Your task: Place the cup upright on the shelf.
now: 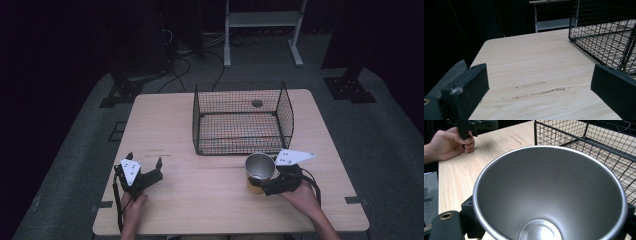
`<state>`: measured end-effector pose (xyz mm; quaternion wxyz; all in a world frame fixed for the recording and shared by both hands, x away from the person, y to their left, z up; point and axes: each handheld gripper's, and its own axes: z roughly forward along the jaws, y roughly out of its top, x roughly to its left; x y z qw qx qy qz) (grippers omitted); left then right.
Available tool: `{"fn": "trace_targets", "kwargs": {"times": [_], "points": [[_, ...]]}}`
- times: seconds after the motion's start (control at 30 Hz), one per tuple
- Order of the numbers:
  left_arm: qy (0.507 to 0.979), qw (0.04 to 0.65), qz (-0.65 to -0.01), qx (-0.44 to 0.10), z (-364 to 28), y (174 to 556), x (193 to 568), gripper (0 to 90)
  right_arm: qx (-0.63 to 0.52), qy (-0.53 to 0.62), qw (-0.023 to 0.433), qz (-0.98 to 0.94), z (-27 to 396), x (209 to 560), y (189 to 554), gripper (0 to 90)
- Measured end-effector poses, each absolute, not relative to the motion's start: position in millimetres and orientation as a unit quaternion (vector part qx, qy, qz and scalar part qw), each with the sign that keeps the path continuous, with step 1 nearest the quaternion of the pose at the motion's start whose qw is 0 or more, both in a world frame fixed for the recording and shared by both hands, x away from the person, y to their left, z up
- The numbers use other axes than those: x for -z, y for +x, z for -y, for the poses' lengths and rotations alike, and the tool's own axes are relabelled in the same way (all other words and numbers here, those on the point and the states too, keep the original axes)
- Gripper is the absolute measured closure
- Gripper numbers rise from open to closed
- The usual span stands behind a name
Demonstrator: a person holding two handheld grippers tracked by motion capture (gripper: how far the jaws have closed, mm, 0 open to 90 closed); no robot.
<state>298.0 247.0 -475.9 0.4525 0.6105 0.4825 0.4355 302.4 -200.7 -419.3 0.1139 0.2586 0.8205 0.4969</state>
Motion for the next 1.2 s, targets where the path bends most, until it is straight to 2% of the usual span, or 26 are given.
{"fn": "trace_targets", "kwargs": {"times": [0.77, 1.2], "points": [[0.61, 0.452, -0.484, -0.434, -248, 298, 476, 0.8, -0.505, 0.221, 0.061, -0.832, 199, 371, 338, 13.1], [0.611, 0.452, -0.483, -0.434, -248, 298, 476, 0.8, -0.501, 0.204, 0.056, -0.839, 193, 342, 361, 13.1]]}}
